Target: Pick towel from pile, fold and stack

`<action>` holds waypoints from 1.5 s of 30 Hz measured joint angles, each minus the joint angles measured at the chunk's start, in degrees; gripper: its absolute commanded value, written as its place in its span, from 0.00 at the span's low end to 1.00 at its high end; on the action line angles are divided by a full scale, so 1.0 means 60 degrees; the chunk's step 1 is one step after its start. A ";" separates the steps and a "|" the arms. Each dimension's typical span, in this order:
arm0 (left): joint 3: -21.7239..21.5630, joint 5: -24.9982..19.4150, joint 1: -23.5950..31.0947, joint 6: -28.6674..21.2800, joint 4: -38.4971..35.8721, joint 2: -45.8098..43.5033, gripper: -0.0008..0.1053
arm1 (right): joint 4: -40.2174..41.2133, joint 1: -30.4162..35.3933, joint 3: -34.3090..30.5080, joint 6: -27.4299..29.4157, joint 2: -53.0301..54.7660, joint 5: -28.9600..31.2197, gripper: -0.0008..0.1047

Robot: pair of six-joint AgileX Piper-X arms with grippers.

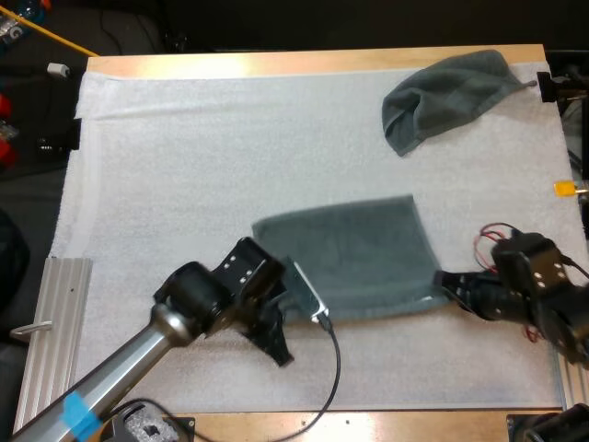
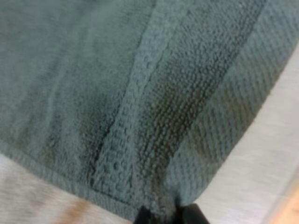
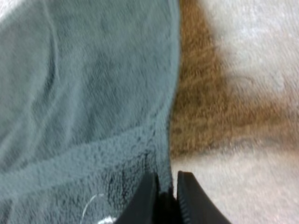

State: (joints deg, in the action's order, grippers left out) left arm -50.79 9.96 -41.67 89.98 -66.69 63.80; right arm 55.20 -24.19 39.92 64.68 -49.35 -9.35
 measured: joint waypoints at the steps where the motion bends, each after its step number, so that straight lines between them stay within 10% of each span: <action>1: 0.0000 0.0206 -0.0012 0.0072 -0.0114 -0.0157 0.07 | 0.0163 0.0000 0.0035 0.0000 0.0195 0.0000 0.01; 11: 0.0019 0.0465 0.0201 0.0162 0.0503 -0.0099 0.07 | 0.0334 0.0000 0.0056 -0.0737 0.0594 0.0000 0.01; 30: 0.0019 0.0439 0.2039 0.0281 0.2374 0.2408 0.07 | -0.3964 0.0000 0.0056 -0.2190 -0.3051 0.0409 0.01; 45: 0.0019 -0.1767 0.2052 0.0697 0.3498 0.2922 0.07 | -0.5799 0.0000 0.0056 -0.2211 -0.3949 0.0979 0.01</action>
State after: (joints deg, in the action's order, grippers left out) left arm -50.68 -0.64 -29.36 94.16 -45.70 81.33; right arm 20.40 -24.19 40.26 51.42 -73.05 -3.48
